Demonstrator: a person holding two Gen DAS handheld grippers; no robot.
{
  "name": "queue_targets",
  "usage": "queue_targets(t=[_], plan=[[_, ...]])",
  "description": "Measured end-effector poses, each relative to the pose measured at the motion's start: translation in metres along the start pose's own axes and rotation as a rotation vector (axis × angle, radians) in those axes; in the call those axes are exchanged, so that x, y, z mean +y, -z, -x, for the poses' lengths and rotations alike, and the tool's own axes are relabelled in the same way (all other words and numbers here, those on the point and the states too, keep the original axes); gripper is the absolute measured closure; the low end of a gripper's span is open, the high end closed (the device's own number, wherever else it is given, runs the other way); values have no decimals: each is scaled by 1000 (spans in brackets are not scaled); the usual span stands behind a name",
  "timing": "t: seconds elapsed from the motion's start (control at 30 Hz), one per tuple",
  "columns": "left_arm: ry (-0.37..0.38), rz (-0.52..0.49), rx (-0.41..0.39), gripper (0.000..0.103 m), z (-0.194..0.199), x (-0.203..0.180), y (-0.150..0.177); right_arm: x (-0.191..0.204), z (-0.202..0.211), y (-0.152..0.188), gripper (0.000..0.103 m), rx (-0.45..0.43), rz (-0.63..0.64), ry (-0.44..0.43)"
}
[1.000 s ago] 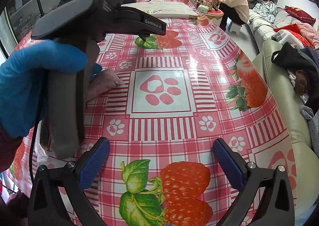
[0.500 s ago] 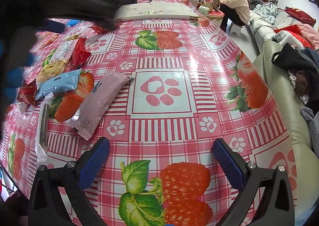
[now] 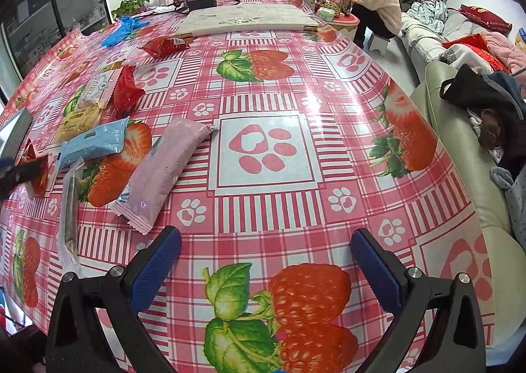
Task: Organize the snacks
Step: 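Grasp the white Crispy Cranberry packet with left tool while right grasps pink stick packet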
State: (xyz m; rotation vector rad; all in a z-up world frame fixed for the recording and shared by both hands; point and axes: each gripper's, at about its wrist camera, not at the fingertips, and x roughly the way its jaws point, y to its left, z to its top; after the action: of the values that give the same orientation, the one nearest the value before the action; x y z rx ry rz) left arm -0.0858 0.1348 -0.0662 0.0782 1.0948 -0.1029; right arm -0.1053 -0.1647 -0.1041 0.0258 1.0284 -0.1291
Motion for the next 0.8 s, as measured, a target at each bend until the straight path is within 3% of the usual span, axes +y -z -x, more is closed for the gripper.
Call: queue_targets(t=[0.13, 0.3, 0.47, 0.7, 0.8], plan=[[78, 133, 10, 0, -1, 22, -1, 0, 0, -1, 0, -5, -6, -9], [72, 273, 26, 0, -17, 40, -19, 0, 1, 1, 0, -7, -7, -2], [102, 332, 93, 0, -59, 27, -37, 0, 2, 1, 0, -14, -11, -9], [-74, 273, 98, 0, -79, -3, -46, 0, 3, 2, 0, -12, 2, 13], [-86, 274, 72, 0, -79, -3, -43, 0, 2, 2, 0, -6, 2, 16]])
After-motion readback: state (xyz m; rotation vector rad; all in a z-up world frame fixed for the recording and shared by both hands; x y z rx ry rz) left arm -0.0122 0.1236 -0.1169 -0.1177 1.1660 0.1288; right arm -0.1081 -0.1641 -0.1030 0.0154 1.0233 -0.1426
